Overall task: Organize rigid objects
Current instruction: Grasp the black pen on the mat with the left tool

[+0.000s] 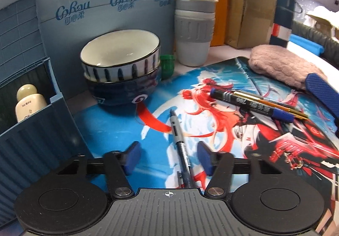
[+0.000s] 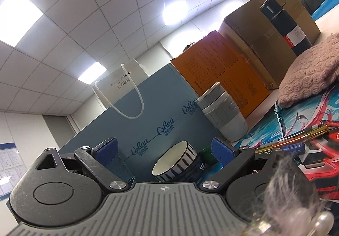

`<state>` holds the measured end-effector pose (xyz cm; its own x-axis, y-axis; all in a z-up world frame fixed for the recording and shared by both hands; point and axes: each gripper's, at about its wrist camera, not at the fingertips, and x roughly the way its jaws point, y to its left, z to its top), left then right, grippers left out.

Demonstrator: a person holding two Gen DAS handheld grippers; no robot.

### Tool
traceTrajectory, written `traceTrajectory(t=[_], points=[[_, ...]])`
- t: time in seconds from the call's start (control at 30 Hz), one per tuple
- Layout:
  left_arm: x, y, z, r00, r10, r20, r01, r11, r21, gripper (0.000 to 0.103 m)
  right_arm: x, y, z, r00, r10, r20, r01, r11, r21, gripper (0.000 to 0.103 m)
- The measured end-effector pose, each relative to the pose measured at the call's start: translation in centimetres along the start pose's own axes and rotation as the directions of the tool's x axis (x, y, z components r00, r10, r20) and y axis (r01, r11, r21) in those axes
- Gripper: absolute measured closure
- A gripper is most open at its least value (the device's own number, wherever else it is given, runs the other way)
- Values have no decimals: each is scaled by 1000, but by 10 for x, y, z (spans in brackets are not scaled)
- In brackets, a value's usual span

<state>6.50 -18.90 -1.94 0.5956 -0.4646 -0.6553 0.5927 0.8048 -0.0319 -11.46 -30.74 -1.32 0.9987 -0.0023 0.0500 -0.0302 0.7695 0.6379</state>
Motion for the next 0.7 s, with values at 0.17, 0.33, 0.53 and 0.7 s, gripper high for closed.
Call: traceTrajectory(t=[0.17,0.33,0.53,0.7], points=[[-3,-7,-1,997,-72,-14,73,992,103,86,2,-1,-2,1000,-14,-14,14,1000,0,8],[-6,3,-1,994,-106,-14,107,990,89,96,5,-5,-4,999,-32,-28,32,999,4,8],[-41,23,-6,980,-189,65,185,980,71,96,8,-6,-7,998,-33,-45,33,999,1,8],[-90,57,-9,951,-252,182,254,967,13,96,11,-5,-9,998,-14,-66,13,1000,-5,8]])
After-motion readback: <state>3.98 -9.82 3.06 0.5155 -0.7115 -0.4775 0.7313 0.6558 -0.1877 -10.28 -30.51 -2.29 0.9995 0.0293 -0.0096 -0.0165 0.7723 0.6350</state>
